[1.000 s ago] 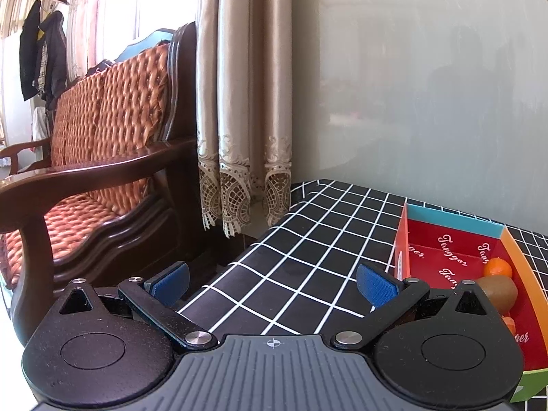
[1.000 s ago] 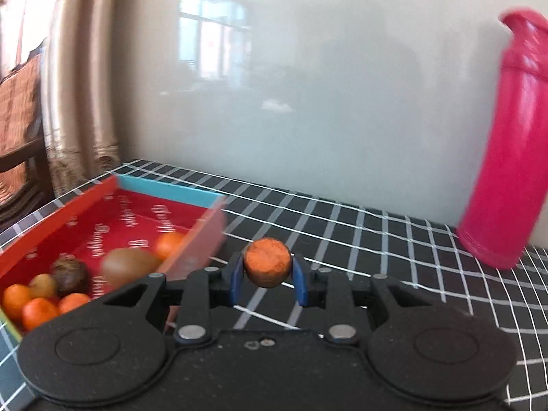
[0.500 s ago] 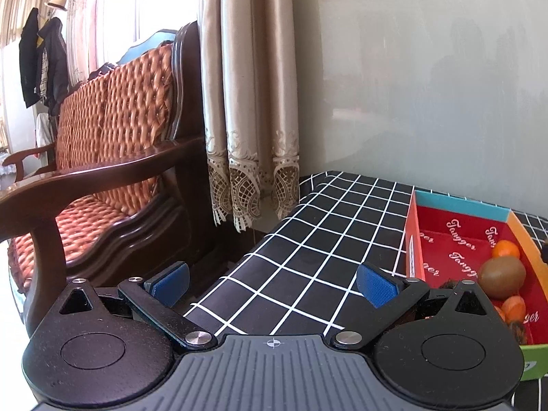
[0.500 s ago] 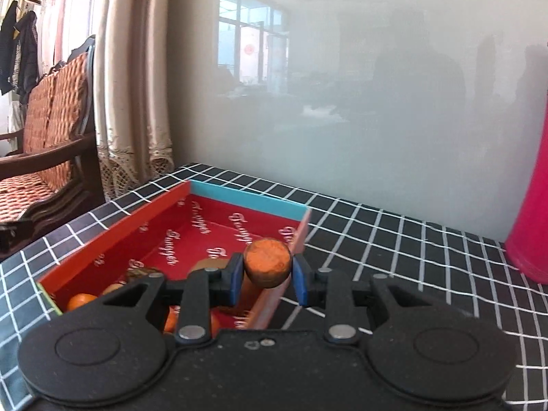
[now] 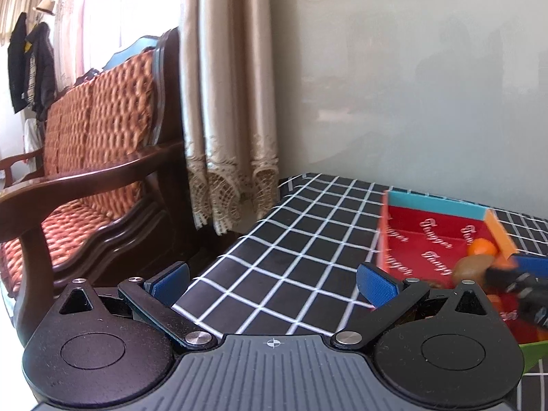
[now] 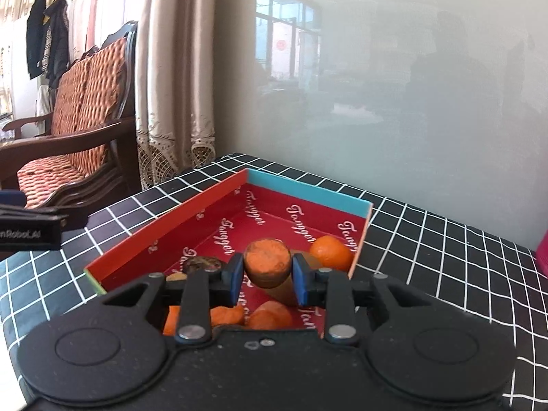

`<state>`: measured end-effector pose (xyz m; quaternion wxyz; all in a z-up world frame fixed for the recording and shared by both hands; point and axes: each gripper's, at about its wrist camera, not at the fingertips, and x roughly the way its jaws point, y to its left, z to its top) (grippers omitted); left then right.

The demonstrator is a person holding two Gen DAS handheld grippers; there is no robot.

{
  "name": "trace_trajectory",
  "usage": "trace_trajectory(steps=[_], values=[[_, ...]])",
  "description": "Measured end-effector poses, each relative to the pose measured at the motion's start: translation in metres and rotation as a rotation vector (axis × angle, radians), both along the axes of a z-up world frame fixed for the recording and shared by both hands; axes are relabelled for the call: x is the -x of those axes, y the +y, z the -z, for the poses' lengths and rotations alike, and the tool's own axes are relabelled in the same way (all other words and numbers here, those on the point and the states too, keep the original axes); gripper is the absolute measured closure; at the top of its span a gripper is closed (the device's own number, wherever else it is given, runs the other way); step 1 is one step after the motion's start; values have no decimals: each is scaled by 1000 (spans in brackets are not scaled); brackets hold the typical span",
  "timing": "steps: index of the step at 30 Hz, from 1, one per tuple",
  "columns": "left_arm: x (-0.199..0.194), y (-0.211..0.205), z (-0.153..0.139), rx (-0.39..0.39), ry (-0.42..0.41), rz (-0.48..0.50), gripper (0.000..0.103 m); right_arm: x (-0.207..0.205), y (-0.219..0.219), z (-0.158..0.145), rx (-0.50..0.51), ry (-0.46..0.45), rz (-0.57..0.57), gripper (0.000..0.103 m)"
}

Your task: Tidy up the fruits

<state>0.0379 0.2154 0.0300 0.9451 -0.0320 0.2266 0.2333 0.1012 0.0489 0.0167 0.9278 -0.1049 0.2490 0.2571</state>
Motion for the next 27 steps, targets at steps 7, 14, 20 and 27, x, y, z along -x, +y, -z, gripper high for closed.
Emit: trace_trajectory(steps=[7, 14, 20, 27], values=[[-7, -34, -10, 33, -18, 79, 0, 7, -43, -18, -27, -73, 113, 2], [-14, -78, -21, 36, -30, 174, 0, 10, -116, -32, -68, -68, 295, 0], [-13, -125, -30, 46, -39, 254, 0, 43, -165, -37, -122, -76, 380, 0], [45, -177, -40, -40, -77, 312, 0, 104, -205, -34, -176, -118, 424, 0]])
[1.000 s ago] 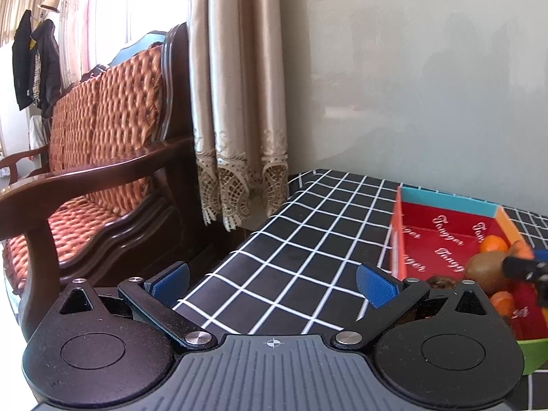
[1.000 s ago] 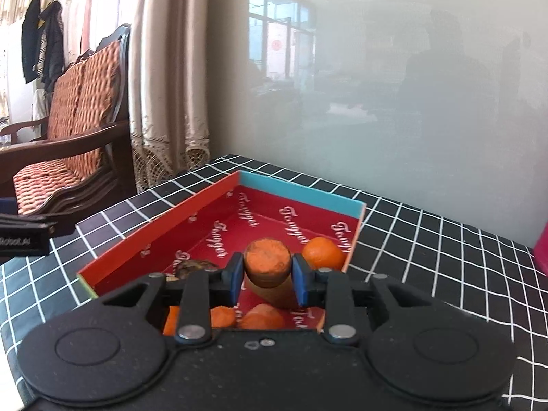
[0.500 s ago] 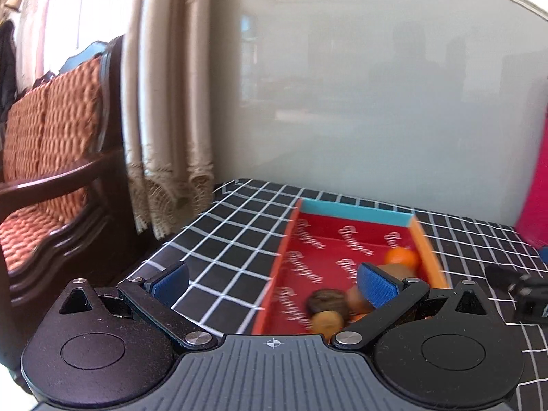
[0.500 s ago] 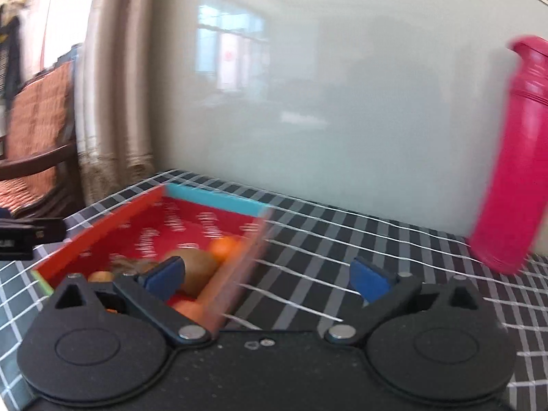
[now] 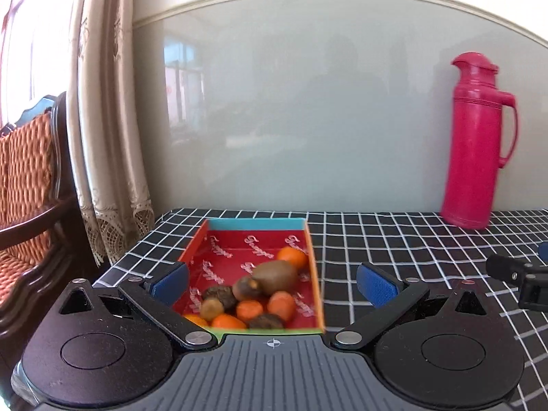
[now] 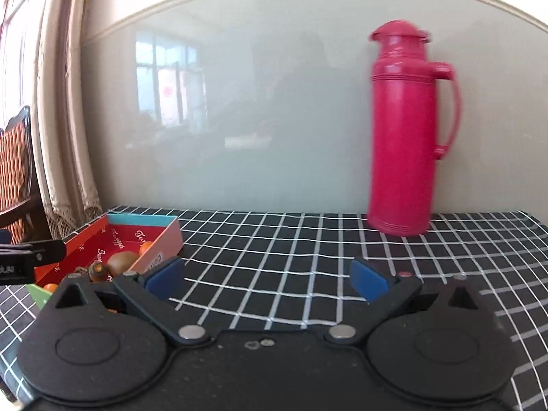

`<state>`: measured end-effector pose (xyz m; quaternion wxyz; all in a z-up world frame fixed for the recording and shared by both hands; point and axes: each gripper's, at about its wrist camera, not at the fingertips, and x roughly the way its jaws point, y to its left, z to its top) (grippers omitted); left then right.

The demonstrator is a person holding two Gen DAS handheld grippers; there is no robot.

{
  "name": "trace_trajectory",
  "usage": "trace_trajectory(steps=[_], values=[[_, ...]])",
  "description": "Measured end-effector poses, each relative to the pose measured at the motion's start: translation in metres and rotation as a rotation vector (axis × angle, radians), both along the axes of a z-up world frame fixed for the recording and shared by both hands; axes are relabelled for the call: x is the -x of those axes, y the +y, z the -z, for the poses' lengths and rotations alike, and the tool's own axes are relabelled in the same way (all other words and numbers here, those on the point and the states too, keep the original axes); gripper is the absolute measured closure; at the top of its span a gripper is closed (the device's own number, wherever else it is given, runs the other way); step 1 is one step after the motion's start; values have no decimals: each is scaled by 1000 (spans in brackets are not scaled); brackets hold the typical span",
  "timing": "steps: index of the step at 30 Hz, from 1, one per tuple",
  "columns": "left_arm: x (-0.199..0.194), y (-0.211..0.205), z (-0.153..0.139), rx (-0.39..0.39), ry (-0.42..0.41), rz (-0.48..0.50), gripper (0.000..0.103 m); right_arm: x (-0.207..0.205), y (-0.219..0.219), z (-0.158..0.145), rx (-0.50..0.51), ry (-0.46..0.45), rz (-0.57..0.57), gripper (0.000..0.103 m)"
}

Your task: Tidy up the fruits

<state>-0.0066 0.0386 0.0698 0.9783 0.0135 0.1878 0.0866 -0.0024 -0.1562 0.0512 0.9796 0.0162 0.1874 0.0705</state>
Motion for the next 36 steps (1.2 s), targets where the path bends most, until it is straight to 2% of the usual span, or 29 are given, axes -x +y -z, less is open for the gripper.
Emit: trace_trajectory(steps=[5, 7, 10, 13, 17, 23, 28, 32, 36], values=[[14, -16, 15, -46, 49, -13, 0, 24, -12, 11, -33, 1, 28, 0], [15, -17, 22, -49, 88, -15, 0, 22, -6, 13, -19, 7, 24, 0], [18, -14, 31, -33, 88, -37, 0, 20, 5, 20, 44, -7, -11, 0], [17, -12, 41, -56, 111, -65, 0, 14, 15, 24, 66, 7, -17, 0], [20, -12, 42, -75, 79, -57, 0, 13, 26, 20, 45, -11, -34, 0], [25, -14, 40, -23, 35, -24, 0, 13, 39, 23, 71, -18, -47, 0], [23, -18, 42, -8, 46, -20, 0, 7, 38, 26, 28, 13, -10, 0], [24, -20, 43, -36, 47, -23, 0, 8, 38, 27, 67, 0, 13, 0], [22, -12, 42, -10, 48, -39, 0, 9, 30, 26, 74, -4, 47, 0]])
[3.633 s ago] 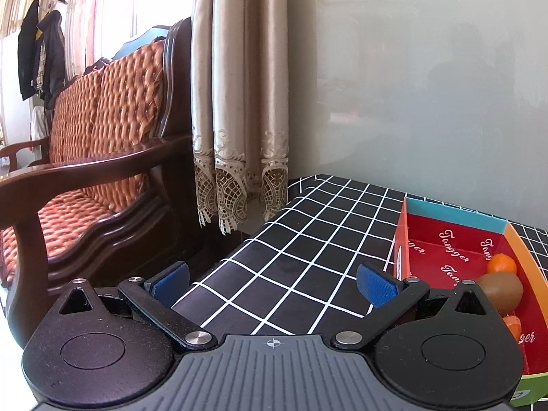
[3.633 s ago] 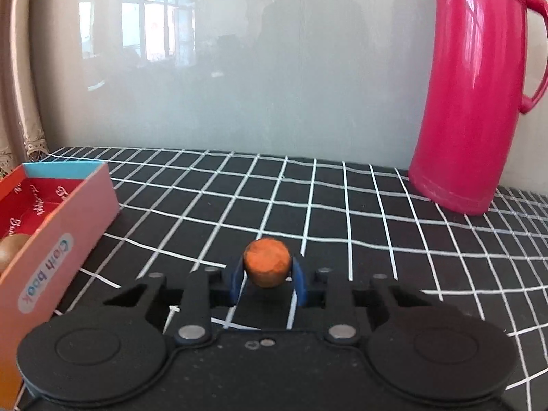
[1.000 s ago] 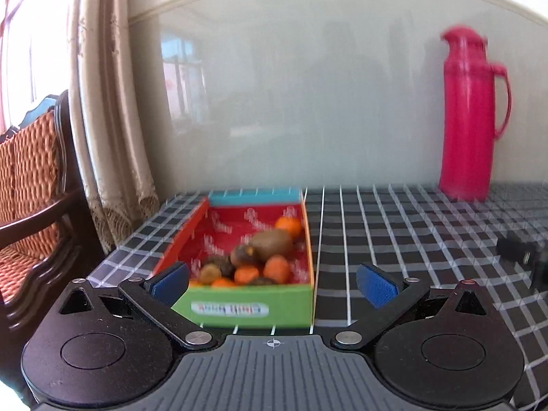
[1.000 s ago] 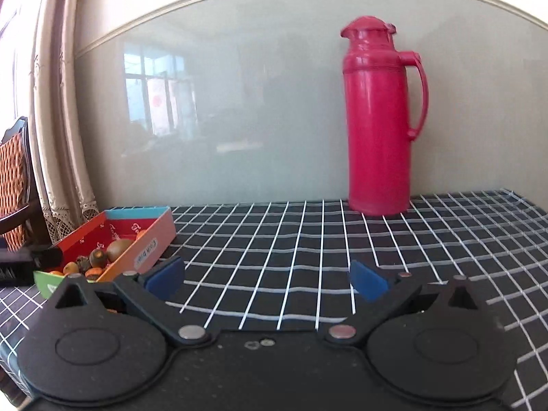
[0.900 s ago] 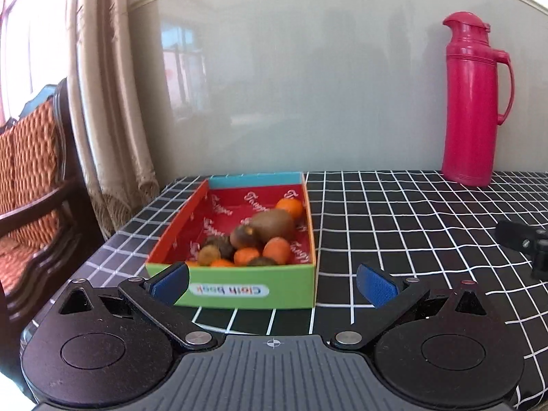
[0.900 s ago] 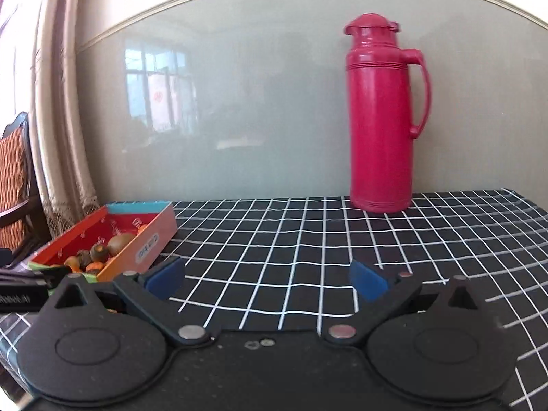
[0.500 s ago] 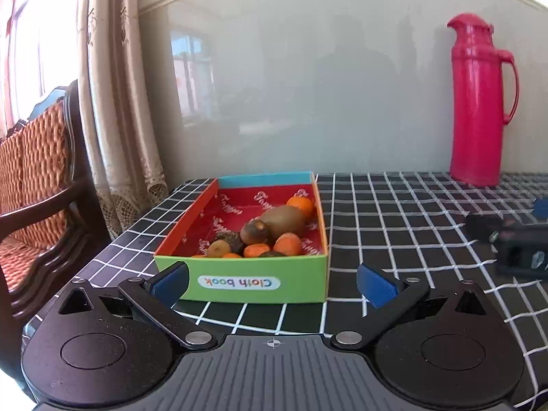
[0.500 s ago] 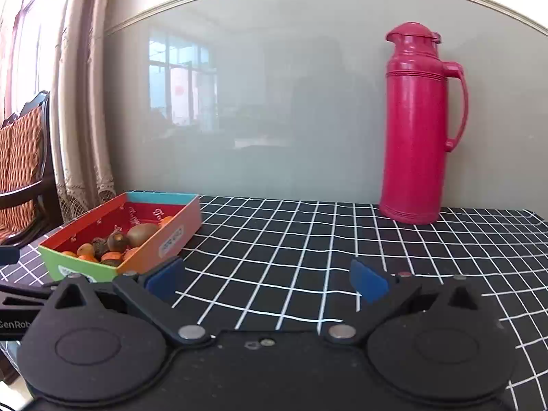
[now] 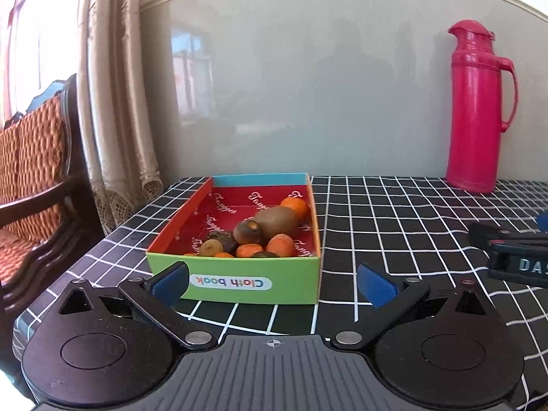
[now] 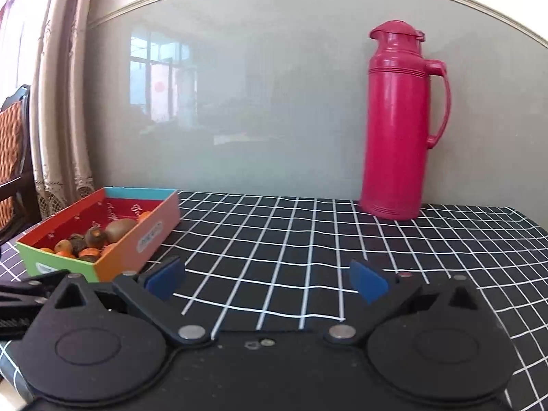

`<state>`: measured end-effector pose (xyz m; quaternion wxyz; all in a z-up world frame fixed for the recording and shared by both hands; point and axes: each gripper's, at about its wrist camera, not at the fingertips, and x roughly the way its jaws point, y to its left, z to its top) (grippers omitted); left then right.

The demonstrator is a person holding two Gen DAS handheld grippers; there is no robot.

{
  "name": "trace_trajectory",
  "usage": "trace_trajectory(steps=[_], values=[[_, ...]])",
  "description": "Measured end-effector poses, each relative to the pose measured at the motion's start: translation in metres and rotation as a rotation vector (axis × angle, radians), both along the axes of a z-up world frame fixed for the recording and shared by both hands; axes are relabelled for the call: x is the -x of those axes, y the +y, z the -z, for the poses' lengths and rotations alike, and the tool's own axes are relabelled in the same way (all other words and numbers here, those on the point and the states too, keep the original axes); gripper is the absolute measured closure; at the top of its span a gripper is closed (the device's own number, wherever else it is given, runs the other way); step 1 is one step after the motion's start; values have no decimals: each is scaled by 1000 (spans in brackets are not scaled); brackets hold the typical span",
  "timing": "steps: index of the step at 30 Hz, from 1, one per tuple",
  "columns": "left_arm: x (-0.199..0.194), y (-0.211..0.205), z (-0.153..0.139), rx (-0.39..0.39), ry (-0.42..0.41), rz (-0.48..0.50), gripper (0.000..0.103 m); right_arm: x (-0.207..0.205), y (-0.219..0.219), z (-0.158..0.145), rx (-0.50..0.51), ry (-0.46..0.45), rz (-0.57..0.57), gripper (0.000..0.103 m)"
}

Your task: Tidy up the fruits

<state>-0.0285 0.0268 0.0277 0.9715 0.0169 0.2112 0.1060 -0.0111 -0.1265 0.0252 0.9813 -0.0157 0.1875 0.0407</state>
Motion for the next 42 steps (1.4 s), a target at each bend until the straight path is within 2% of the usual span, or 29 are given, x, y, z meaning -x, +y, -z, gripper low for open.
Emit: trace_trajectory(steps=[5, 12, 42], values=[[-1, 4, 0, 17, 0, -5, 0, -1, -4, 1, 7, 12, 5, 0], [-2, 4, 1, 19, -4, -7, 0, 3, 8, 1, 86, -10, -25, 0], [-2, 3, 1, 18, -12, 0, 0, 2, 9, 1, 91, -5, -31, 0]])
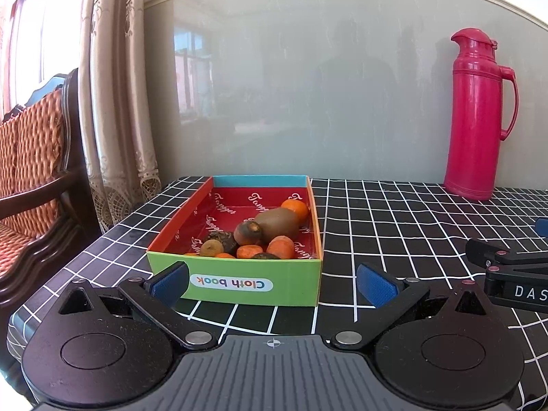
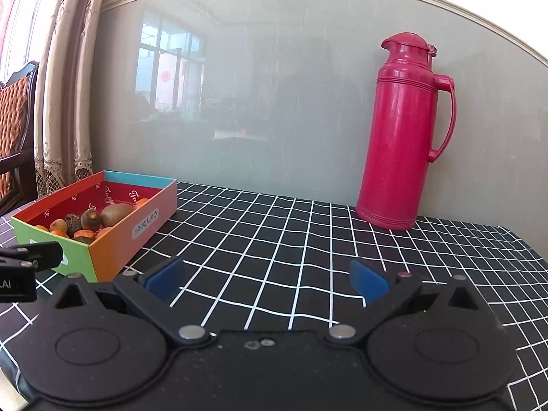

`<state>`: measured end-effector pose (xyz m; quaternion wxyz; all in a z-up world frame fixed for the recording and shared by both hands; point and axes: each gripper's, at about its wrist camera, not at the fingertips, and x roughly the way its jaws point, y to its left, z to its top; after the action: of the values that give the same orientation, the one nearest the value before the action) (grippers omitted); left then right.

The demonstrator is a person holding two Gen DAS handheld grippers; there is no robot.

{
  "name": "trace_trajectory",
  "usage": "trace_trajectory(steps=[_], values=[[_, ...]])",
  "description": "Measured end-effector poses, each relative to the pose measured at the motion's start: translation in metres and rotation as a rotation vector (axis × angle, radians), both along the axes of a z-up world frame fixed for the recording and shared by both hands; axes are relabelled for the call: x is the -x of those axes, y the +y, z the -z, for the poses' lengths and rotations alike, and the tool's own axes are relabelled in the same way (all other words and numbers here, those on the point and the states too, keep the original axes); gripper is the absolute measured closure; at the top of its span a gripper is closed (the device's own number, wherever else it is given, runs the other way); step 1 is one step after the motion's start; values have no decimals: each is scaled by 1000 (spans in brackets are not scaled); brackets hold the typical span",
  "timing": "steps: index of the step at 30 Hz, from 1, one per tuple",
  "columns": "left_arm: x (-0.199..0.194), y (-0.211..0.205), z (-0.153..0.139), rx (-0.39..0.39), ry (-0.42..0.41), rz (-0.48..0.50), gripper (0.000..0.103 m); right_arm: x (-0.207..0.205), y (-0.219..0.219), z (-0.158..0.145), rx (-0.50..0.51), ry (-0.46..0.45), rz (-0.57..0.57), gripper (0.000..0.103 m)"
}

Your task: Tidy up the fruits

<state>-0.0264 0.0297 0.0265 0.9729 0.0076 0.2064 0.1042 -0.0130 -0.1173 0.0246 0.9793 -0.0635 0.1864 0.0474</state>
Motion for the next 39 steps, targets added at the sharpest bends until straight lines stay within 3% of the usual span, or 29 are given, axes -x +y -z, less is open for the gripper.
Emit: trace_trajectory(steps=[39], values=[[2, 0, 0, 2, -5, 9, 0, 0, 1, 0, 1, -1, 2, 0]])
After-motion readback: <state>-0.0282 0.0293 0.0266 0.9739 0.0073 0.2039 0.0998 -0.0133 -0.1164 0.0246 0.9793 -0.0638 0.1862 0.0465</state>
